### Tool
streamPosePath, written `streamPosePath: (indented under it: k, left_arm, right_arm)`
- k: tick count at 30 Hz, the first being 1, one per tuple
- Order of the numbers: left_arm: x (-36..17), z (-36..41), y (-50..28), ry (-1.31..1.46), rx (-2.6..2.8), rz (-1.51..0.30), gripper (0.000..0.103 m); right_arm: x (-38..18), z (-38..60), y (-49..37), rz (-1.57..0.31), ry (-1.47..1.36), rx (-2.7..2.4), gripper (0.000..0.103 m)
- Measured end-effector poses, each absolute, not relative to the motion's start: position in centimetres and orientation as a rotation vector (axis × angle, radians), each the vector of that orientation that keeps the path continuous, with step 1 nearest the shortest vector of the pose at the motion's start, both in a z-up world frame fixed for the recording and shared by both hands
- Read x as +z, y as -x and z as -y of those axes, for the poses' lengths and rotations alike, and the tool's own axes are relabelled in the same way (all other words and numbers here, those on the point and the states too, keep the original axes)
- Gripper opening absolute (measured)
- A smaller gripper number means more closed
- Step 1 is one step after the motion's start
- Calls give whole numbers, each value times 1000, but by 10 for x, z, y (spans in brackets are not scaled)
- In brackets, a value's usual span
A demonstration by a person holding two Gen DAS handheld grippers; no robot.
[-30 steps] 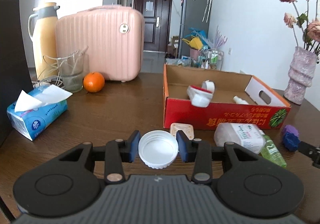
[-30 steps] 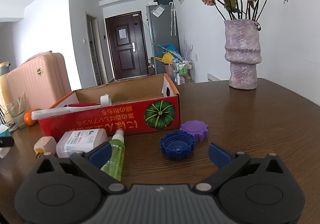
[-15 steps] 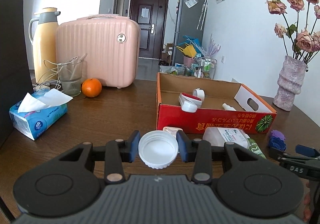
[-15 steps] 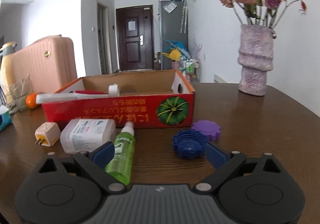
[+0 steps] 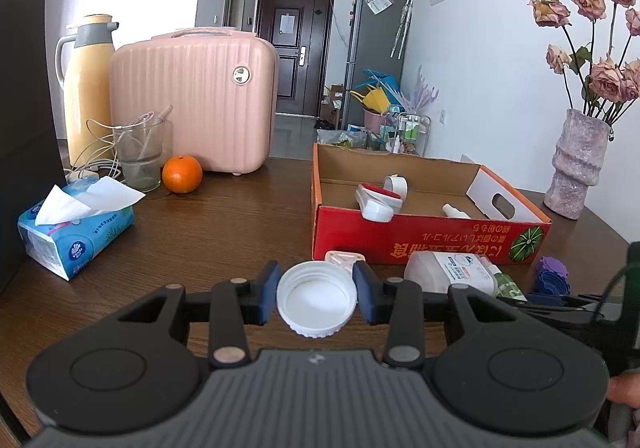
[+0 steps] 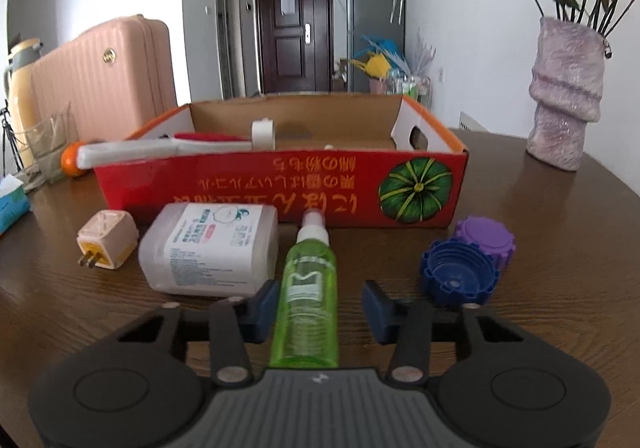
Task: Organize rigid objects
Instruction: 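Close the right tool on the green spray bottle while the left tool holds the cap, then carry the white cap and green spray bottle over the cardboard box with both tools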
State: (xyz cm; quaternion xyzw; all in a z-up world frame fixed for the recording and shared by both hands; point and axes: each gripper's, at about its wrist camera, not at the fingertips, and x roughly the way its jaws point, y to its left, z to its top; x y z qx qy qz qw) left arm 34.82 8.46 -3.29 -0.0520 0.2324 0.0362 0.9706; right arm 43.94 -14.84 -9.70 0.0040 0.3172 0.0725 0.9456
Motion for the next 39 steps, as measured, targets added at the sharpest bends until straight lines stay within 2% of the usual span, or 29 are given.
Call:
streamPosePath:
  k: [6,21,39]
  left_arm:
    - [-34,-86,-349,108,70,-476,41]
    - [-35,-86,-351,110,67,-485,41]
    - [-34,-86,-349,109,72,-475,41]
  right_arm:
    - [-99,150,-453,-676,-35,151,31]
    - [-99,153,-453,-667,-71,171,31]
    - [-78,163,-402,-539,-112,188,30]
